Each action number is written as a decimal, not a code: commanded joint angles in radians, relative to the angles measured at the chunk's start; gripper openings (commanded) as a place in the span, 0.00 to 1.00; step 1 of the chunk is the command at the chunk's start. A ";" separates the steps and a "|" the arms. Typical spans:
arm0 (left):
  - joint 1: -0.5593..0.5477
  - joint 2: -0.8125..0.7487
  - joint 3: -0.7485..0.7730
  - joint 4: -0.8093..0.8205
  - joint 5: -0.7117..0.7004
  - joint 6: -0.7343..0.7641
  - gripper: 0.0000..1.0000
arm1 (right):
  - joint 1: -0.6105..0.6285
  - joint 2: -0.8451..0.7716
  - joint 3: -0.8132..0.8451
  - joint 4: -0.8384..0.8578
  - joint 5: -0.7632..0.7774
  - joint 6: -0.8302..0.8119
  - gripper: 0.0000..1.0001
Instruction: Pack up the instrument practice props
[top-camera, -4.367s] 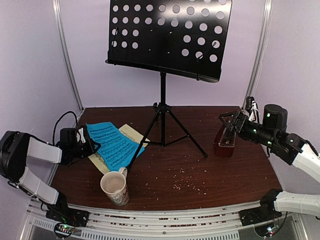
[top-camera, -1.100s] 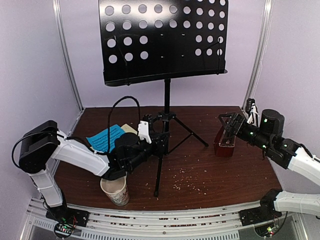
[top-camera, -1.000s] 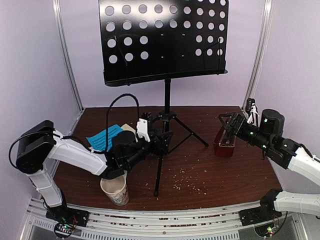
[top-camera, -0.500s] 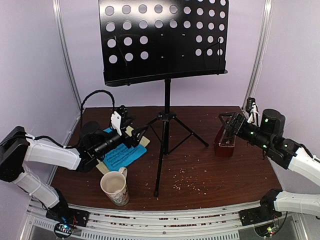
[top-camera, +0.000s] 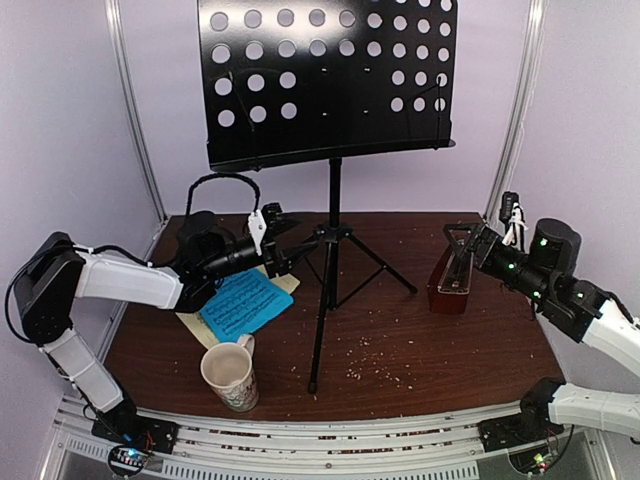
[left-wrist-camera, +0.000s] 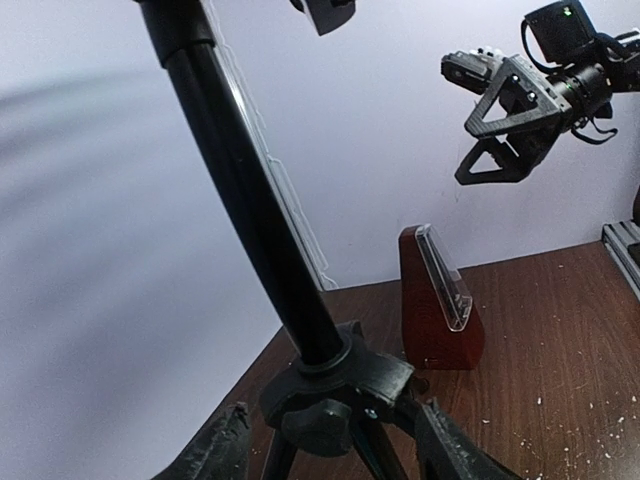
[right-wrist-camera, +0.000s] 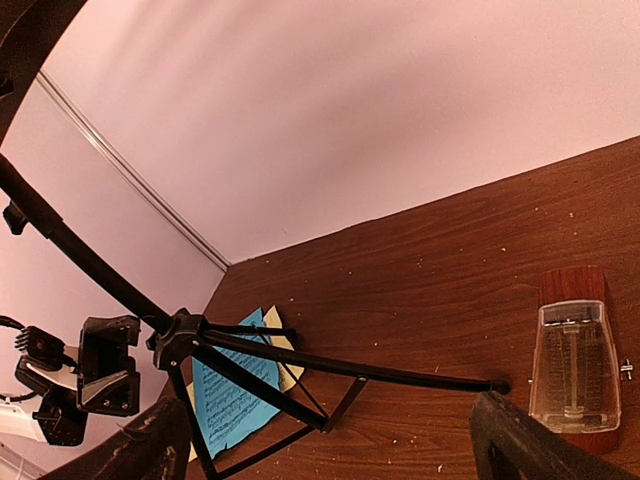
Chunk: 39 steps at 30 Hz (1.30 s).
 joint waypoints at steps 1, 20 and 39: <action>0.002 0.035 0.062 -0.019 0.087 0.035 0.57 | -0.004 -0.007 -0.006 -0.010 0.018 -0.015 1.00; 0.030 0.117 0.136 -0.008 0.114 -0.086 0.42 | -0.004 0.006 -0.005 -0.011 0.016 -0.008 1.00; 0.049 0.142 0.179 -0.060 0.169 -0.125 0.36 | -0.003 0.021 0.000 -0.006 0.012 -0.003 1.00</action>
